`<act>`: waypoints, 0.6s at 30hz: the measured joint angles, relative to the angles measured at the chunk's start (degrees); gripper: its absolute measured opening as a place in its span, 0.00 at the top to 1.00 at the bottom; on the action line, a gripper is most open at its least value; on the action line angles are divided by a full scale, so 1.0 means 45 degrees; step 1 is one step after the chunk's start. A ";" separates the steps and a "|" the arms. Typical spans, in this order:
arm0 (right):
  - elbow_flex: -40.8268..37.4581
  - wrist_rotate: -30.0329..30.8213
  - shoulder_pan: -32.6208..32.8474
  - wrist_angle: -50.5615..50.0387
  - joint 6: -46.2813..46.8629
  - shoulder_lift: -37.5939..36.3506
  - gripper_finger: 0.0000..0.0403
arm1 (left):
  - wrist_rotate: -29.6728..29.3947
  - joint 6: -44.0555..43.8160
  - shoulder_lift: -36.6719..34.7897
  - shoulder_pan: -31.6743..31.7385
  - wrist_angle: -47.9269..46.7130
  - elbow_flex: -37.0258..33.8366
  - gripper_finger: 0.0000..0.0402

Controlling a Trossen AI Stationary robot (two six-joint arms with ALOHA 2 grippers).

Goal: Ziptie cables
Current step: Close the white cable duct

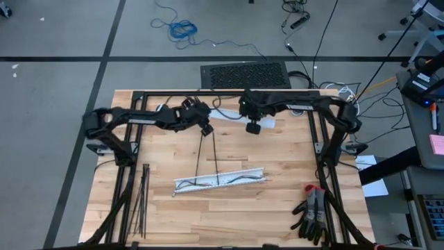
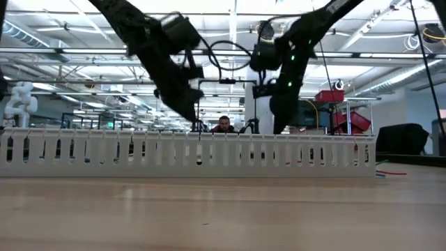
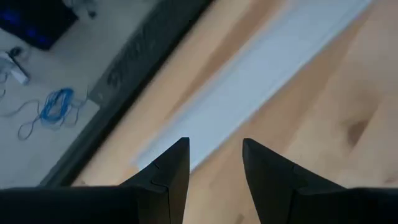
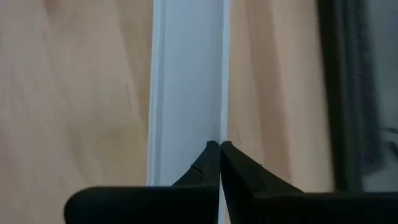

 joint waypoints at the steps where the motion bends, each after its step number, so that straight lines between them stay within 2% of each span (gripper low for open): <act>1: -0.0016 0.0396 0.0286 -0.0257 0.0098 -0.0267 1.00 | 0.0000 0.0021 -0.0347 -0.0007 0.0026 -0.0045 0.64; 5: -0.0067 0.1931 0.1438 -0.0996 0.0730 -0.1509 1.00 | -0.0137 0.0153 -0.1889 -0.0039 -0.0375 -0.0450 0.64; 11: -0.1811 0.3714 0.3105 -0.0824 0.1941 -0.3627 1.00 | -0.0043 0.0417 -0.4920 0.0015 -0.0358 -0.2211 0.64; 14: -0.3077 0.4602 0.3853 -0.0376 0.2559 -0.4728 1.00 | 0.1343 0.0103 -0.6141 0.0016 0.1336 -0.3644 0.64; 18: -0.4736 0.5517 0.4717 0.1050 0.3112 -0.6199 1.00 | 0.3700 -0.0860 -0.6672 0.0108 0.5351 -0.5872 0.64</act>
